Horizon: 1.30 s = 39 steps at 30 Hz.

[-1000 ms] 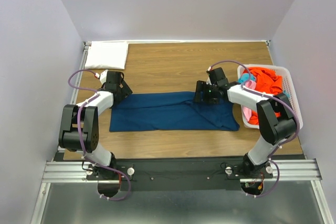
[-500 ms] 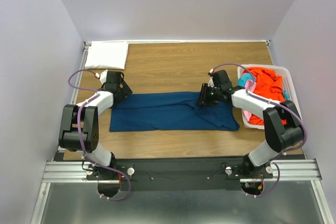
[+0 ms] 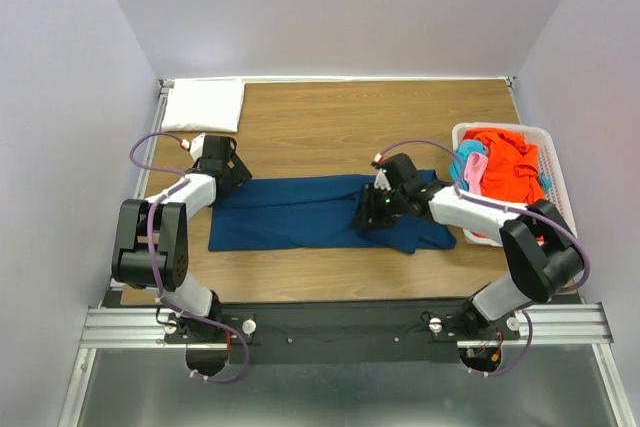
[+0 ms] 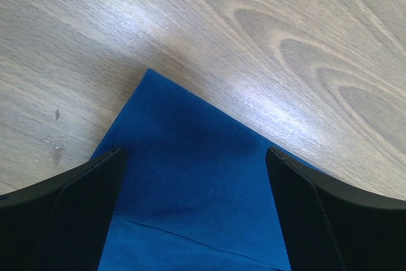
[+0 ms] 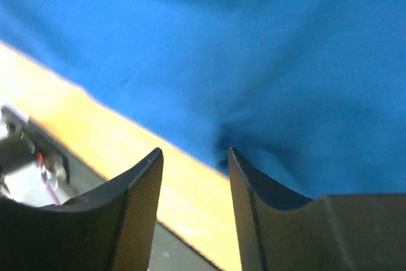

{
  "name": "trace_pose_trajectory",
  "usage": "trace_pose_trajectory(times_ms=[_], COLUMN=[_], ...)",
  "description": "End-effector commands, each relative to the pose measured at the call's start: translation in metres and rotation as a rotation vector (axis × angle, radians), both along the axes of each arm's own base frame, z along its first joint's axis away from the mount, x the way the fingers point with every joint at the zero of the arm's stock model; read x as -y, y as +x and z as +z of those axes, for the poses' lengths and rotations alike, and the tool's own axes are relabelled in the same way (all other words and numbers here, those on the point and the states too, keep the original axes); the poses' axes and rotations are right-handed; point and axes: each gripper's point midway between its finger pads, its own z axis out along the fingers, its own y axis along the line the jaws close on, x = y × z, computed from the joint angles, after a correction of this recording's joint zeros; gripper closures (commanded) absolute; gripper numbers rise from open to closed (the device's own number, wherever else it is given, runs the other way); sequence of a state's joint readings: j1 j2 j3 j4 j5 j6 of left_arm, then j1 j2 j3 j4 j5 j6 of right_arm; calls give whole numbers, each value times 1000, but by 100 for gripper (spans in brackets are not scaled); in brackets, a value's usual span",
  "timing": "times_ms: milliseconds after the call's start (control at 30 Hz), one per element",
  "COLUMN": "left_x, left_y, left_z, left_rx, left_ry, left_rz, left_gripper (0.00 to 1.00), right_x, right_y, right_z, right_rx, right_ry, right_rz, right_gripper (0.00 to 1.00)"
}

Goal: Fold and stack the t-shirts
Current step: Fold the tshirt

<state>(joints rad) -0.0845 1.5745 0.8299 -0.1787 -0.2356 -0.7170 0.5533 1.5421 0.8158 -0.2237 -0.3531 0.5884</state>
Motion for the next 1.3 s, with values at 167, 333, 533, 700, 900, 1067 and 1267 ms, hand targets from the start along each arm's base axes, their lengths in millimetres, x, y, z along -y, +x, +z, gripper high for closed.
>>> trace_pose_trajectory(times_ms=[167,333,533,700,900,1067,1267], left_x=[-7,-8,-2,47,88,95,103], left_y=[1,2,9,21,20,6,-21], left_z=[10,20,83,122,78,35,0], left_rx=[11,26,126,241,147,48,-28], left_ry=[32,34,103,31,7,-15,-51], left_rz=[14,18,67,-118,-290,-334,-378], left_gripper=[2,2,2,2,2,2,2], right_x=[-81,-65,-2,52,88,105,106], right_y=[-46,-22,6,10,3,22,88], right_z=[53,69,69,51,7,-22,-40], right_rx=[105,220,226,176,66,-7,13], right_ry=[137,75,-36,-58,-133,-222,-282], right_rz=[268,139,-140,-331,-448,-482,-432], right_gripper=[26,0,0,0,0,0,0])
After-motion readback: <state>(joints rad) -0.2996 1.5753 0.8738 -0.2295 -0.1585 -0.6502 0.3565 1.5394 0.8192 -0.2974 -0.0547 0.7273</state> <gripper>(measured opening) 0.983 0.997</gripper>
